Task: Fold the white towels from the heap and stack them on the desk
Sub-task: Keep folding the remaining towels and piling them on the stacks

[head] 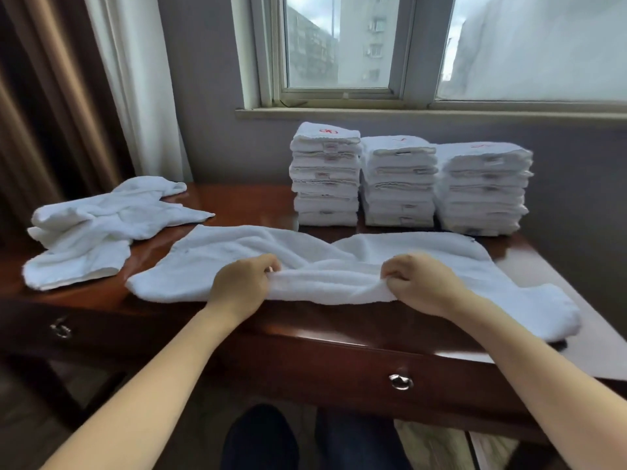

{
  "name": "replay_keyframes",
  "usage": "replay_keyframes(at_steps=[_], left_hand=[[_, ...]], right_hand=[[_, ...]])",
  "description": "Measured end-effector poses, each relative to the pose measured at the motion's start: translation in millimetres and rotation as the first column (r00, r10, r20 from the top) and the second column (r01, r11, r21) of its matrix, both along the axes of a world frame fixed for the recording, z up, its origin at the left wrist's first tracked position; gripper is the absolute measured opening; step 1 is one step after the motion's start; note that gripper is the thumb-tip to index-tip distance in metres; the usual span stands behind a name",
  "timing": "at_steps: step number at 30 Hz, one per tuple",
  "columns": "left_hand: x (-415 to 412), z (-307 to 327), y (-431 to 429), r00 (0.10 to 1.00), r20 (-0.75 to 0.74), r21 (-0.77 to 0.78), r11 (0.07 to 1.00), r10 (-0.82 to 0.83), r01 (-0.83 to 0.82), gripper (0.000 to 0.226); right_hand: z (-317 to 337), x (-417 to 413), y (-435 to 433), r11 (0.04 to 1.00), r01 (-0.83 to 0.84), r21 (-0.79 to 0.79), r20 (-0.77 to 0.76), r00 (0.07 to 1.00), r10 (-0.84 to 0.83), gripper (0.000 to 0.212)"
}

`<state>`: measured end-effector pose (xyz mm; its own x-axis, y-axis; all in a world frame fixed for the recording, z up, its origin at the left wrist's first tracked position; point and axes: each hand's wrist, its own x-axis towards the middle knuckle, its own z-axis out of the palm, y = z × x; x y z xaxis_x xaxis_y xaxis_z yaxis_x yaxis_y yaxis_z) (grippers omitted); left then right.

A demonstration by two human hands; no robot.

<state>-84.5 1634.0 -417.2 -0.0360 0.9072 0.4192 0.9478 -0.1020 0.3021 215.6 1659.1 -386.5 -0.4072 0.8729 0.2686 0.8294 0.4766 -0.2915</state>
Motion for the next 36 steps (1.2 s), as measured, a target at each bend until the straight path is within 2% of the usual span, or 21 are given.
replay_keyframes(at_steps=[3, 5, 8, 11, 13, 16, 20, 25, 28, 32, 36], left_hand=[[1, 13, 5, 0.991, -0.066, -0.091, 0.989, 0.115, -0.120, 0.033], [11, 20, 6, 0.989, -0.073, -0.098, 0.986, 0.126, -0.133, 0.038], [44, 25, 6, 0.999, 0.004, -0.030, 0.999, -0.043, 0.043, 0.032], [84, 27, 12, 0.970, 0.055, -0.075, 0.968, -0.237, 0.241, 0.022], [105, 28, 20, 0.953, 0.055, -0.079, 0.950, -0.298, 0.302, 0.027], [129, 30, 35, 0.932, 0.044, -0.078, 0.928, -0.361, 0.363, 0.028], [151, 33, 63, 0.925, 0.008, -0.143, 0.915, -0.381, 0.378, 0.031], [162, 27, 102, 0.933, -0.066, -0.315, 0.894, -0.354, 0.318, 0.042], [169, 20, 119, 0.929, -0.090, -0.349, 0.885, -0.360, 0.309, 0.044], [180, 13, 132, 0.915, -0.157, -0.307, 0.899, -0.372, 0.313, 0.045], [197, 10, 142, 0.913, -0.129, -0.295, 0.894, -0.387, 0.338, 0.047]], right_hand=[[-1, 11, -7, 0.960, -0.067, -0.273, -0.116, 0.993, 0.036, 0.017], [-1, 15, -12, 0.930, -0.125, -0.345, -0.194, 0.979, 0.060, 0.026], [-4, 27, -14, 0.973, -0.057, -0.226, -0.254, 0.967, -0.002, 0.020], [-9, 49, -10, 0.990, 0.108, -0.088, -0.213, 0.969, -0.125, 0.024], [-13, 64, -7, 0.978, 0.193, -0.080, -0.163, 0.965, -0.204, 0.029], [-19, 80, -3, 0.966, 0.235, -0.104, -0.139, 0.959, -0.248, 0.033], [-21, 89, 19, 0.958, 0.248, -0.146, -0.113, 0.958, -0.265, 0.035], [-21, 86, 70, 0.944, 0.278, -0.178, -0.005, 0.959, -0.283, 0.044], [-26, 83, 95, 0.947, 0.258, -0.190, 0.008, 0.965, -0.261, 0.042], [-30, 95, 104, 0.954, 0.296, -0.040, 0.111, 0.951, -0.290, 0.037], [-32, 127, 94, 0.886, 0.455, 0.093, 0.234, 0.855, -0.463, 0.032]])
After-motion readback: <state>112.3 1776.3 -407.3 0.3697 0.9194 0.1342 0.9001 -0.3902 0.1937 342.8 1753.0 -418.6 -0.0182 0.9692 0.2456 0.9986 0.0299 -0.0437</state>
